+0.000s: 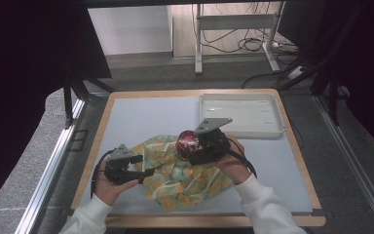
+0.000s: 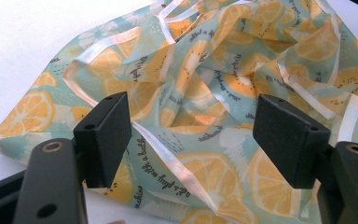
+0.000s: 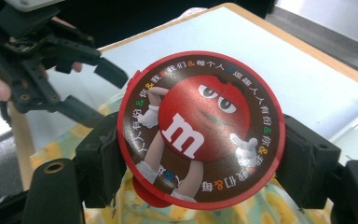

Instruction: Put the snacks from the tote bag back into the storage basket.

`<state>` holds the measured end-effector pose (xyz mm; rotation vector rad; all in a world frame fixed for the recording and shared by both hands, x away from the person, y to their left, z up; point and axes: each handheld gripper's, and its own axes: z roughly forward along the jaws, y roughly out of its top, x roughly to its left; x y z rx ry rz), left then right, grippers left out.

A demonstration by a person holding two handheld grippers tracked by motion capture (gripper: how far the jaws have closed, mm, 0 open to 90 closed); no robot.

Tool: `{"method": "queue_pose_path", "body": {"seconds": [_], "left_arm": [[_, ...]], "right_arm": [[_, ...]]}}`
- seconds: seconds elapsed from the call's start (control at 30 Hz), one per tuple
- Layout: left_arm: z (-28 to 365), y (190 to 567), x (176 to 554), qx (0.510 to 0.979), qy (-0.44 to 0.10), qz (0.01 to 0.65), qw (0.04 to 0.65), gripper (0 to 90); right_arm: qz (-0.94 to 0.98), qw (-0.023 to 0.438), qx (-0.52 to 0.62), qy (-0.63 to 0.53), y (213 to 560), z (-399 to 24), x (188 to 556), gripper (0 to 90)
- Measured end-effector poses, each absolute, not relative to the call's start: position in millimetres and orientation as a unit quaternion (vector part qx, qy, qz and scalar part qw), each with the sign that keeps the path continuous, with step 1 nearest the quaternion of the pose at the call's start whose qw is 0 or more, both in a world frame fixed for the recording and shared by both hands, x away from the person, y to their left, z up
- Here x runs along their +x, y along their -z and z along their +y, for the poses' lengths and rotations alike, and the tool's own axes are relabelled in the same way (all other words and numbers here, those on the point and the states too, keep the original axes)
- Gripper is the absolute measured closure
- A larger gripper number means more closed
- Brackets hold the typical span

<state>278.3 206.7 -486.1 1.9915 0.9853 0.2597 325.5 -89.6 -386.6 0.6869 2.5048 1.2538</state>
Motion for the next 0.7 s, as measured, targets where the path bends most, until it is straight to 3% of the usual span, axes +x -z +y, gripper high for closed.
{"method": "queue_pose_path", "body": {"seconds": [0.7], "left_arm": [[205.6, 488.2, 278.7, 0.800, -0.101, 0.398, 0.436, 28.4]], "right_arm": [[0.854, 0.142, 0.273, -0.419, 381.9, -104.2, 364.6, 25.5]]}}
